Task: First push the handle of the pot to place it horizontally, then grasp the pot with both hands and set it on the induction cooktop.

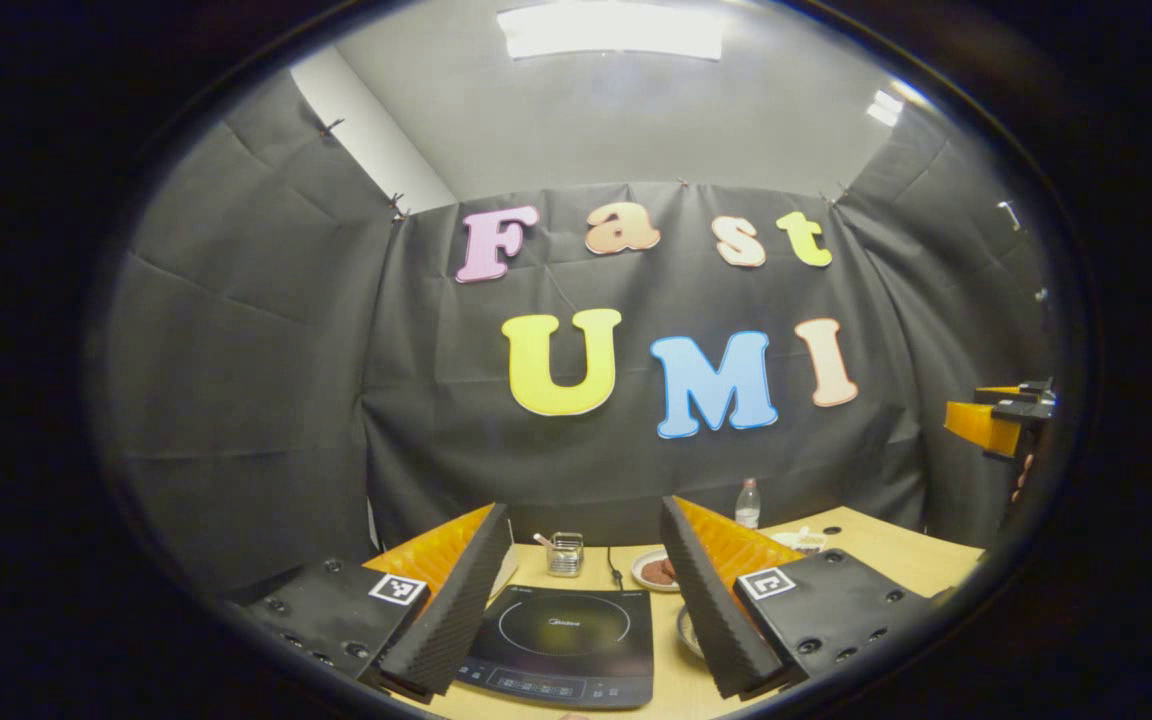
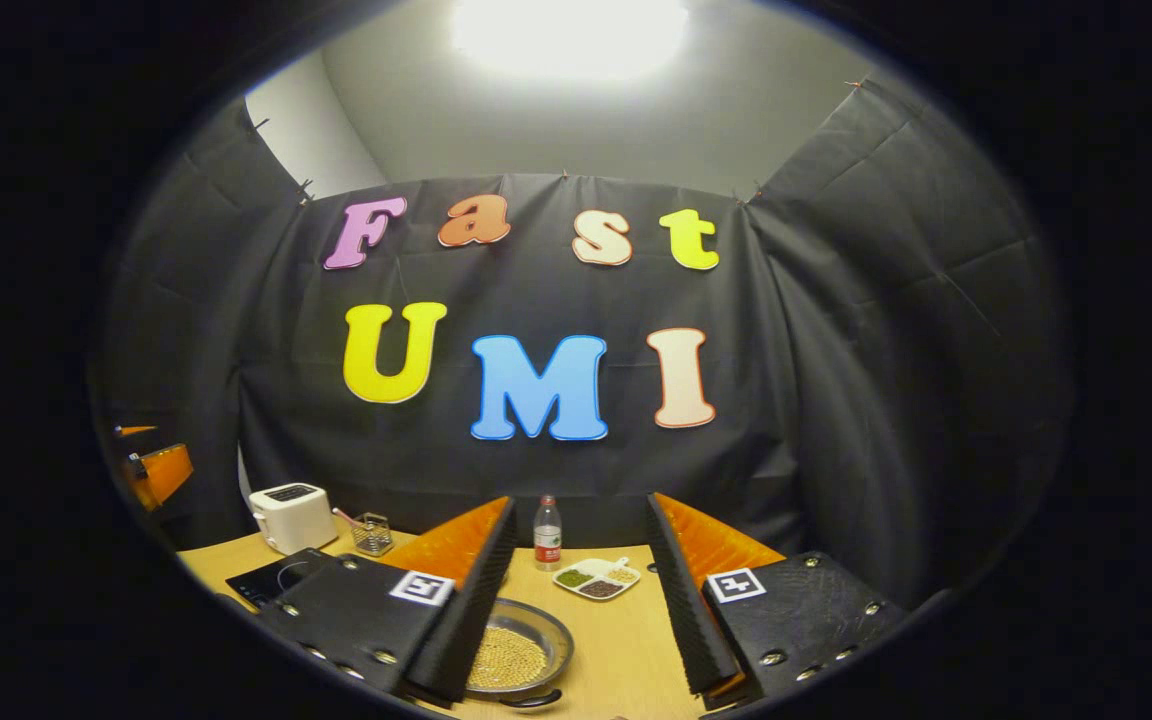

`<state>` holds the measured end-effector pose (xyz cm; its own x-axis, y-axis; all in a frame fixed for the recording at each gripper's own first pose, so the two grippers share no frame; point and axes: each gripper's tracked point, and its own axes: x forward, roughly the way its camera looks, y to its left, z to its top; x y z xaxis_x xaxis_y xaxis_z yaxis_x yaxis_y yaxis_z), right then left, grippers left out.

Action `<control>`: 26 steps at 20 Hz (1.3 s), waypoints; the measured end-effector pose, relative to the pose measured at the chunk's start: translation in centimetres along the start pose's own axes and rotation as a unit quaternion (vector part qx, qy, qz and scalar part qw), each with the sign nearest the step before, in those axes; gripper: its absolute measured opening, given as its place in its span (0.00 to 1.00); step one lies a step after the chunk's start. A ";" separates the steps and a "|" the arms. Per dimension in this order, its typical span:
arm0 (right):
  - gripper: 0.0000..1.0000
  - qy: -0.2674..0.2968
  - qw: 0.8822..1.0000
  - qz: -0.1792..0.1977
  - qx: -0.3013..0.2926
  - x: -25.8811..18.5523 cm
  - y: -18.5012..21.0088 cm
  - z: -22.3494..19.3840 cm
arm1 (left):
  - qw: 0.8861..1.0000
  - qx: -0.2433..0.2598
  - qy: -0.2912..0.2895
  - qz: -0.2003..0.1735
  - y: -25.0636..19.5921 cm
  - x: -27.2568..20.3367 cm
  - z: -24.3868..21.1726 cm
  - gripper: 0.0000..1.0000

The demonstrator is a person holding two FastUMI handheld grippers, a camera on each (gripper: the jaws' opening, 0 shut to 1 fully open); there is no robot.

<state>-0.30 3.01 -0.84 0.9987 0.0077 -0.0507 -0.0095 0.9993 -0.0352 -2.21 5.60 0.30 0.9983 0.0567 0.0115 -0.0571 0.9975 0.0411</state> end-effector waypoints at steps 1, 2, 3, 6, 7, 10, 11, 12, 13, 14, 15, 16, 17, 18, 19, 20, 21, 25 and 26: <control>0.59 0.003 1.000 -0.003 0.002 0.1 0.2 -0.2 | 1.000 0.002 -0.001 0.000 0.3 0.0 0.1 0.94; 0.53 0.008 1.000 0.000 0.005 0.2 0.6 -0.4 | 1.000 0.002 -0.004 0.000 0.6 0.1 0.2 0.94; 0.52 0.016 1.000 0.002 0.006 0.1 1.1 -0.8 | 1.000 0.003 -0.006 -0.001 0.8 0.2 0.5 0.94; 0.16 0.019 1.000 -0.005 0.016 0.9 1.5 -0.8 | 1.000 0.005 -0.010 -0.003 1.8 0.6 0.4 0.93; 0.16 0.024 0.999 -0.016 0.016 1.4 1.5 -1.6 | 1.000 0.004 -0.011 -0.004 2.2 0.8 0.5 0.93; 0.02 0.034 0.999 0.010 0.020 1.2 3.8 -2.2 | 1.000 0.007 -0.011 -0.009 3.4 1.3 0.3 0.93; 0.02 0.039 0.999 0.016 0.021 1.2 4.5 -2.4 | 1.000 0.007 -0.012 -0.011 3.8 1.5 0.2 0.93; 0.02 0.047 0.999 0.019 0.020 1.4 4.9 -2.9 | 1.000 0.007 -0.012 -0.014 4.2 1.6 0.0 0.93; 0.02 0.056 0.998 0.021 0.019 1.4 5.3 -3.7 | 1.000 0.006 -0.011 -0.016 4.6 1.8 -0.1 0.93; 0.02 0.068 0.997 0.026 0.018 1.4 6.0 -4.5 | 1.000 0.004 -0.010 -0.020 5.0 1.8 -0.3 0.93; 0.02 0.078 0.996 0.031 0.017 1.3 6.6 -5.2 | 1.000 0.002 -0.010 -0.023 5.3 1.9 -0.5 0.96; 0.02 0.088 0.995 0.034 0.016 1.2 7.1 -6.0 | 1.000 -0.001 -0.008 -0.024 5.7 1.8 -1.0 1.00; 0.02 0.102 0.994 0.041 0.016 1.0 7.6 -6.9 | 1.000 -0.001 -0.001 -0.022 6.1 1.7 -1.4 1.00; 0.02 0.113 0.992 0.049 0.015 0.8 8.1 -7.7 | 1.000 -0.001 0.006 -0.019 6.6 1.7 -2.1 1.00; 0.02 0.121 0.991 0.058 0.011 0.5 8.7 -8.4 | 1.000 -0.003 0.008 -0.017 6.8 1.6 -2.3 1.00; 0.02 0.131 0.989 0.071 0.004 0.4 9.1 -9.0 | 1.000 -0.005 0.008 -0.016 6.9 1.6 -2.4 1.00; 0.02 0.141 0.986 0.083 -0.002 0.2 9.7 -10.0 | 1.000 -0.004 0.010 -0.014 6.9 1.6 -2.6 0.98; 0.02 0.197 0.970 0.142 -0.019 -0.4 11.5 -14.1 | 1.000 -0.003 0.029 -0.003 6.4 2.3 -3.9 0.94; 0.02 0.210 0.965 0.157 -0.023 -0.6 11.8 -14.9 | 1.000 -0.005 0.027 0.000 6.1 2.5 -3.9 0.98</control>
<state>-1.71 14.24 -16.06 0.8378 0.2844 -0.4660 -0.3196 0.9476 0.0037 0.00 12.03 -3.31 0.9974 0.0585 -0.0424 -0.0572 0.9979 0.0310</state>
